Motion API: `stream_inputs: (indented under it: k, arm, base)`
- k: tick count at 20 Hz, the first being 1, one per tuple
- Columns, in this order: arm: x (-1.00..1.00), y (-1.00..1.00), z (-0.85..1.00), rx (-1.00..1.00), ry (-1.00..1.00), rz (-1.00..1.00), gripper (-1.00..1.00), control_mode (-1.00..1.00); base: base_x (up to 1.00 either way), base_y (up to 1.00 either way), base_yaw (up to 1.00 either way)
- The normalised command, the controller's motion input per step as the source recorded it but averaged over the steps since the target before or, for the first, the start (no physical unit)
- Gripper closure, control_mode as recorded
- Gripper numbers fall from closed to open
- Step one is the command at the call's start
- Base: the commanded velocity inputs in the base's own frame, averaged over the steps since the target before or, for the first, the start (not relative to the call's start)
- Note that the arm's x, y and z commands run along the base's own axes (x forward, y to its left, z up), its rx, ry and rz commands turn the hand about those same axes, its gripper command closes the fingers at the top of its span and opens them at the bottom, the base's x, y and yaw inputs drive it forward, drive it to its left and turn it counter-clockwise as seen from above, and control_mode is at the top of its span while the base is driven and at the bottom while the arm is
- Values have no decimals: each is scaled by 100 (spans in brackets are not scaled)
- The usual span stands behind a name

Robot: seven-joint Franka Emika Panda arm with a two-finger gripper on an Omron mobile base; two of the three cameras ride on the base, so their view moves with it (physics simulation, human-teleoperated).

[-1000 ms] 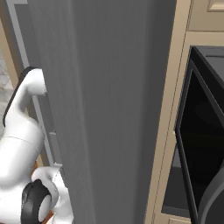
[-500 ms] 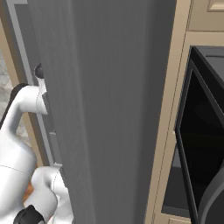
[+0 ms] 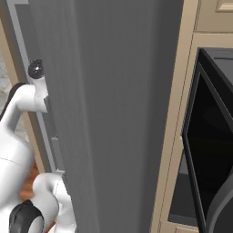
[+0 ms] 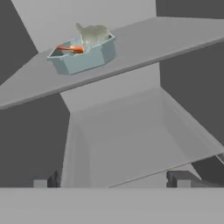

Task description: Place the tupperware containing the shrimp and garlic meal in the microwave. Close the microwave door and press the start button to reheat the meal.

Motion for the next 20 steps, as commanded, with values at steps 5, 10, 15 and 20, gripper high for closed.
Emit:
stream_inputs:
  k: [5,10,15,20]
  arm:
    - [31,0,53,10,0,-6,-100,-100]
    - [41,0,22,9,0,-2,-100,-100]
    - [55,0,0,6,0,0,-100,-100]
    - [63,0,0,2,3,0,-100,-100]
  base:
    - [0,0,0]
    - [0,0,0]
    - [0,0,0]
    - [0,0,0]
